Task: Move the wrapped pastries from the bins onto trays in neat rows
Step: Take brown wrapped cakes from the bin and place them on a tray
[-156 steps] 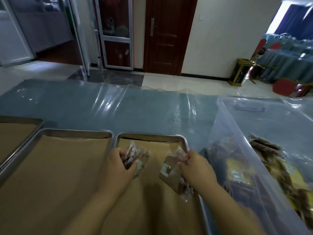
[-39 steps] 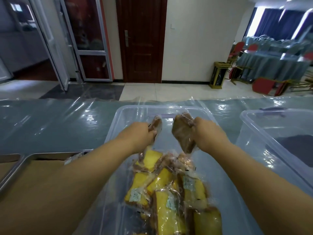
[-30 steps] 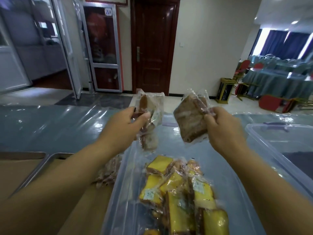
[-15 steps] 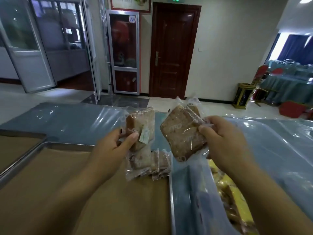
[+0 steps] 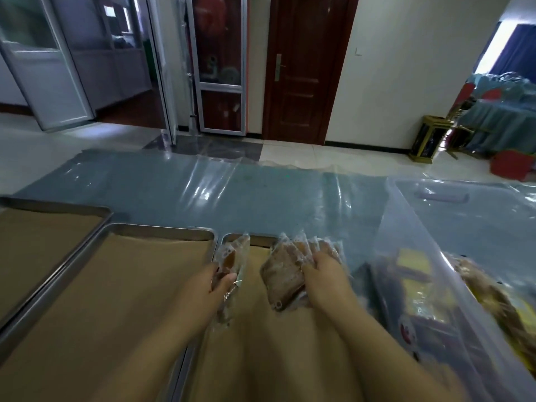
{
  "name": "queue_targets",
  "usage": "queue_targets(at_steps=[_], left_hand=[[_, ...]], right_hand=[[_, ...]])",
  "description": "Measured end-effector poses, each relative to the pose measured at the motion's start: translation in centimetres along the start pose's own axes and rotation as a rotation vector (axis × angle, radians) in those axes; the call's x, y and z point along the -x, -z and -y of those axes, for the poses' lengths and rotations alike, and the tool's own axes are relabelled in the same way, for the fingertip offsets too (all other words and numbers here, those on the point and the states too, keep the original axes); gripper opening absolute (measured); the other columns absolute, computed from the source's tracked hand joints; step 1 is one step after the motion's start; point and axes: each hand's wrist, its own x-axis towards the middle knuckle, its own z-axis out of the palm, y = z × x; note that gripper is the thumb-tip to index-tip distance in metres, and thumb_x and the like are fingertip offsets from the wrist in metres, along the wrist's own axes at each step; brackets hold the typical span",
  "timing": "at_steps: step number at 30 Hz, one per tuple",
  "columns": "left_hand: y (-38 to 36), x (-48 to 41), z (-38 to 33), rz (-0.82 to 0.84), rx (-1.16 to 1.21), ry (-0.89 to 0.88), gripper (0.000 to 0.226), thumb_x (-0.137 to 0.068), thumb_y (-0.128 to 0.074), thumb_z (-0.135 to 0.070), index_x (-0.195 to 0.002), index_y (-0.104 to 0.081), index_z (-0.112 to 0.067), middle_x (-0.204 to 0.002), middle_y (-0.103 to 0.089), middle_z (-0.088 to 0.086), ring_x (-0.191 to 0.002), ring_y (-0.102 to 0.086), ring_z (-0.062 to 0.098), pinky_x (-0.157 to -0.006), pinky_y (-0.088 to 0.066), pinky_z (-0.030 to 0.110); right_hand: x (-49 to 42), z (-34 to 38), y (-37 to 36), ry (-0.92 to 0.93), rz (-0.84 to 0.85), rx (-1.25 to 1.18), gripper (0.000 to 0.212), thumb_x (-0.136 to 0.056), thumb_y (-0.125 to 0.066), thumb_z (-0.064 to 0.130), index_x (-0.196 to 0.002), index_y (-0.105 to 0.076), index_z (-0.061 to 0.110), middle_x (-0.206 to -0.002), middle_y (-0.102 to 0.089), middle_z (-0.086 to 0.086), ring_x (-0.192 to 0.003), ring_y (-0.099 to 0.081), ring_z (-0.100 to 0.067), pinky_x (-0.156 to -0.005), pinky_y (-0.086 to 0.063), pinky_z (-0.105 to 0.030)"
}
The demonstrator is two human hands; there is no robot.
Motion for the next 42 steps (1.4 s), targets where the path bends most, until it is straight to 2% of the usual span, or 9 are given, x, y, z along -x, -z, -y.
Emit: queue_targets(at_steps=[10,13,16,19,24,28,31,37,42], left_hand=[[-2.5,-6.6,4.2,0.033,-0.066,-0.044,0.007,-0.089,-0.054,-0.042,-0.082,-0.053,-0.042,-0.085,-0.065,-0.011,-0.076,-0.061,0.002,-0.066,-0.049,0.021],[-3.5,-8.4,4.7,0.044,-0.121,-0.088,0.004,-0.089,-0.050,-0.044,-0.086,-0.050,-0.043,-0.090,-0.061,-0.013,-0.082,-0.058,0.004,-0.071,-0.050,0.025],[-4.4,-9.6,4.9,0.036,-0.209,-0.138,0.010,-0.090,-0.048,-0.045,-0.096,-0.052,-0.038,-0.096,-0.060,-0.011,-0.086,-0.057,0.005,-0.075,-0.051,0.031],[-5.1,-10.2,4.9,0.048,-0.391,-0.185,0.029,-0.092,-0.041,-0.048,-0.113,-0.052,-0.032,-0.110,-0.058,-0.010,-0.096,-0.055,0.009,-0.081,-0.050,0.032],[-6.2,-10.1,4.4,0.073,-0.495,-0.286,0.035,-0.090,-0.049,-0.044,-0.123,-0.047,-0.034,-0.126,-0.052,-0.013,-0.109,-0.047,0.012,-0.086,-0.040,0.024],[-5.8,-10.4,5.4,0.253,-0.313,-0.167,0.075,-0.078,-0.066,-0.044,-0.139,-0.022,-0.049,-0.145,-0.029,-0.017,-0.129,-0.032,0.008,-0.103,-0.038,0.029],[-4.4,-10.8,5.9,0.235,-0.046,-0.137,0.091,-0.075,-0.069,-0.022,-0.130,-0.012,-0.067,-0.133,-0.037,-0.032,-0.121,-0.043,-0.004,-0.093,-0.044,0.016],[-2.5,-12.0,6.6,-0.020,0.249,0.159,0.077,-0.078,-0.069,-0.005,-0.136,-0.031,-0.039,-0.123,-0.055,-0.004,-0.103,-0.060,0.014,-0.078,-0.057,0.042],[-3.3,-12.4,5.6,0.157,-0.007,0.042,0.058,-0.081,-0.068,-0.029,-0.126,-0.038,-0.052,-0.111,-0.057,-0.021,-0.092,-0.058,-0.003,-0.073,-0.056,0.026]], right_hand=[[-8.2,-0.8,-7.3,-0.075,-0.016,0.071,0.014,-0.098,-0.043,0.029,-0.090,-0.049,0.019,-0.087,-0.057,-0.002,-0.070,-0.051,-0.007,-0.054,-0.036,-0.021],[-9.7,-1.9,-8.1,-0.058,0.079,0.359,0.026,-0.096,-0.045,0.030,-0.114,-0.051,0.013,-0.113,-0.057,-0.008,-0.102,-0.054,-0.020,-0.084,-0.047,-0.032],[-10.4,-2.7,-7.6,-0.076,0.082,0.564,0.051,-0.093,-0.046,0.043,-0.133,-0.041,0.011,-0.138,-0.042,-0.012,-0.129,-0.035,-0.031,-0.105,-0.032,-0.042],[-10.2,-2.3,-6.4,0.033,-0.053,0.279,0.047,-0.091,-0.044,0.052,-0.120,-0.054,0.016,-0.120,-0.055,-0.001,-0.115,-0.048,-0.022,-0.093,-0.043,-0.036],[-9.8,-0.1,-6.2,-0.117,0.310,-0.279,0.039,-0.087,-0.046,0.058,-0.111,-0.053,0.028,-0.096,-0.063,0.005,-0.073,-0.067,-0.014,-0.048,-0.049,-0.021],[-9.6,-0.3,-7.3,-0.134,0.359,-0.253,0.022,-0.090,-0.058,0.019,-0.111,-0.056,0.022,-0.095,-0.064,-0.002,-0.065,-0.069,-0.018,-0.053,-0.058,-0.030],[-8.8,-1.6,-8.2,-0.041,0.248,-0.153,0.030,-0.089,-0.060,0.016,-0.116,-0.055,0.026,-0.091,-0.058,0.013,-0.071,-0.064,-0.006,-0.056,-0.053,-0.019],[-7.1,-3.6,-9.6,0.105,0.164,-0.061,0.038,-0.089,-0.061,0.025,-0.125,-0.049,0.031,-0.094,-0.053,0.023,-0.084,-0.051,0.010,-0.069,-0.042,-0.007],[-6.9,-3.8,-10.4,0.127,0.215,0.005,0.042,-0.090,-0.059,0.031,-0.131,-0.046,0.032,-0.111,-0.056,0.019,-0.091,-0.050,0.009,-0.074,-0.041,-0.005]])
